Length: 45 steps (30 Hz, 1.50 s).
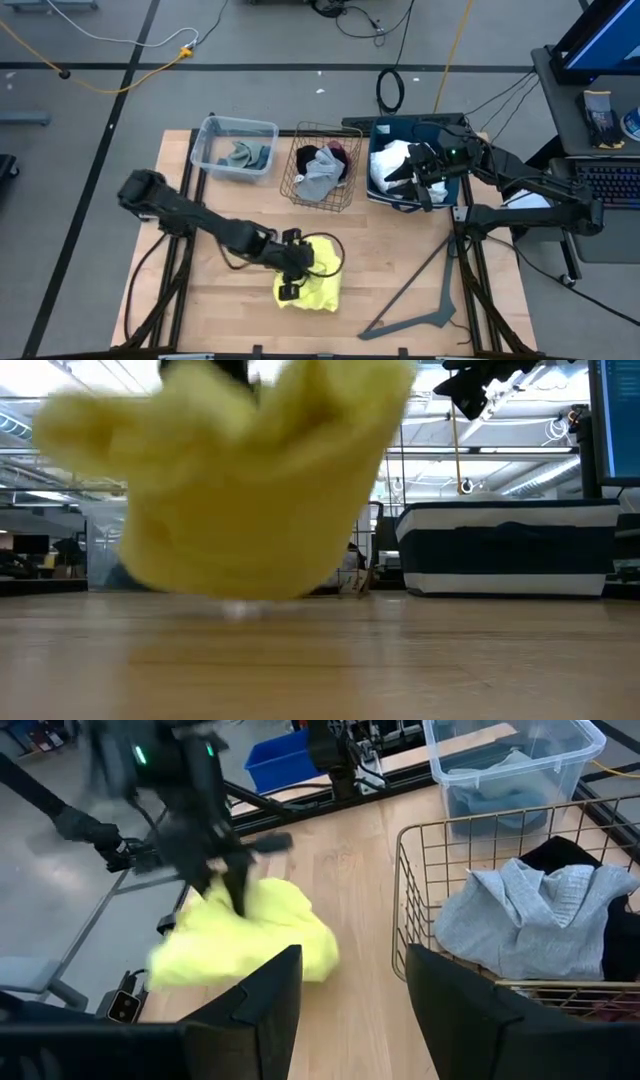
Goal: Pick & Place Cloths
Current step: Put the yellow shirt into the blue bin
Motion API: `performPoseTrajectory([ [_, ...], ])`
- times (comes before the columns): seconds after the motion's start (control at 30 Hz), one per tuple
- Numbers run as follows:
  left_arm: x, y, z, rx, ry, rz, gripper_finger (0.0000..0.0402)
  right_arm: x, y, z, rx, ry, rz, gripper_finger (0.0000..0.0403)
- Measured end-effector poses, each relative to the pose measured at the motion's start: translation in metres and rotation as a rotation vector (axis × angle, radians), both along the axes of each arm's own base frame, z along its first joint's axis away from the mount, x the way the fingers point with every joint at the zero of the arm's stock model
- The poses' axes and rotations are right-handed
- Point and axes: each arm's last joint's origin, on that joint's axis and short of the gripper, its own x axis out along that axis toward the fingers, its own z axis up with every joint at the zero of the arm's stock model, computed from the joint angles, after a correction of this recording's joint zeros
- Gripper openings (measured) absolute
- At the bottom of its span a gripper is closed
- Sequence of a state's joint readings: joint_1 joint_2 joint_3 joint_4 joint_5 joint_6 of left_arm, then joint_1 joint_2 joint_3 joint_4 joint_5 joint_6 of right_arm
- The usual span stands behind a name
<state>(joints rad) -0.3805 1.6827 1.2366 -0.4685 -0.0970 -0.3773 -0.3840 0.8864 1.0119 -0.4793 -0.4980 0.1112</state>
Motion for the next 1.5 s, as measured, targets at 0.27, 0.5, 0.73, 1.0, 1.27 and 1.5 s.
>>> performPoseTrajectory([
  [0.27, -0.034, 0.000, 0.067, 0.016, -0.253, 0.014, 0.0060, 0.003, 0.002, 0.006, -0.068, -0.073, 0.032, 0.0171],
  [0.5, -0.053, 0.006, 0.105, 0.090, -0.456, 0.030, 0.0060, 0.011, 0.019, 0.016, -0.231, -0.208, 0.173, 0.0171],
  [0.73, -0.056, 0.017, 0.134, 0.115, -0.657, -0.042, 0.0060, 0.018, 0.044, 0.024, -0.415, -0.362, 0.346, 0.0171],
  [1.0, -0.052, 0.033, 0.148, 0.054, -0.761, -0.172, 0.0060, 0.042, 0.071, 0.025, -0.609, -0.542, 0.502, 0.0171],
  [1.27, -0.048, 0.047, 0.145, -0.014, -0.722, -0.192, 0.0060, 0.075, 0.090, 0.017, -0.767, -0.614, 0.439, 0.0171],
  [1.5, -0.048, 0.051, 0.140, -0.014, -0.666, -0.172, 0.0060, 0.087, 0.104, 0.008, -0.936, -0.515, 0.263, 0.0190],
])
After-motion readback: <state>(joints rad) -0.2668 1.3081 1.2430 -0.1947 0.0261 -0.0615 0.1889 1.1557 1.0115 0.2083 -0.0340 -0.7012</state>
